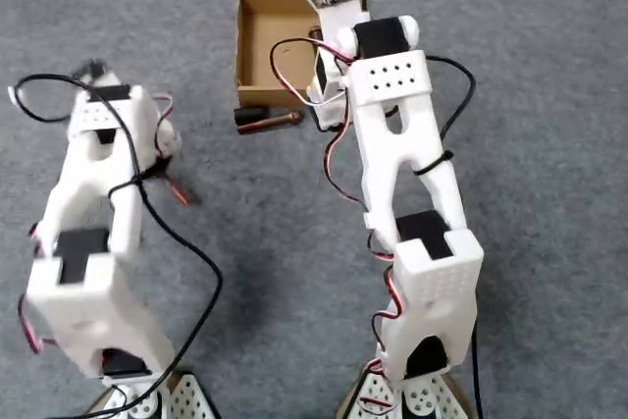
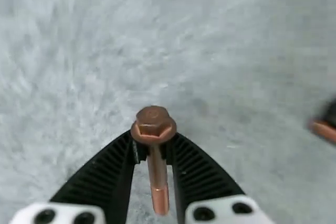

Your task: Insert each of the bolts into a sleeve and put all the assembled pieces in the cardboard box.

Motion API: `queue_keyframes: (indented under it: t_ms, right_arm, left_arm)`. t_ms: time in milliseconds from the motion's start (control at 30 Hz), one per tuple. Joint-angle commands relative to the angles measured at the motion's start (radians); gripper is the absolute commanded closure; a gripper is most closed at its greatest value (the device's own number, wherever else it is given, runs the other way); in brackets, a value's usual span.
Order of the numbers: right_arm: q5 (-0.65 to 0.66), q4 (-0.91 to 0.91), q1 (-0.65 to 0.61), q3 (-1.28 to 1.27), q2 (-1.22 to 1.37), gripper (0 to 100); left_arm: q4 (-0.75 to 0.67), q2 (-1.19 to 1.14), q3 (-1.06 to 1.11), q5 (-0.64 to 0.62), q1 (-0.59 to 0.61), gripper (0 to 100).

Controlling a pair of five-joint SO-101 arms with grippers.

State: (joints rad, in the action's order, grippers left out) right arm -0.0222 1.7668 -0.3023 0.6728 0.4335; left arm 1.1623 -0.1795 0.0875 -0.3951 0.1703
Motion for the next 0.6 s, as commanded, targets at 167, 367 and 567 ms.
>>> queue_keyframes:
  t_ms: [167, 367, 567]
  right_arm:
    - [0.071, 0.018, -0.01, -0.134, -0.32, 99.6]
    - [0.138, -0.017, 0.025, -0.418, -0.621, 99.6]
    - [0.193, -0.16, 0.025, -0.785, -0.987, 99.6]
  left_arm:
    - [-0.009, 0.403, 0.034, 0.385, -0.058, 98]
    - [-0.006, 0.461, 0.035, 0.514, -0.071, 98]
    - [-0.009, 0.539, 0.034, 0.514, -0.087, 98]
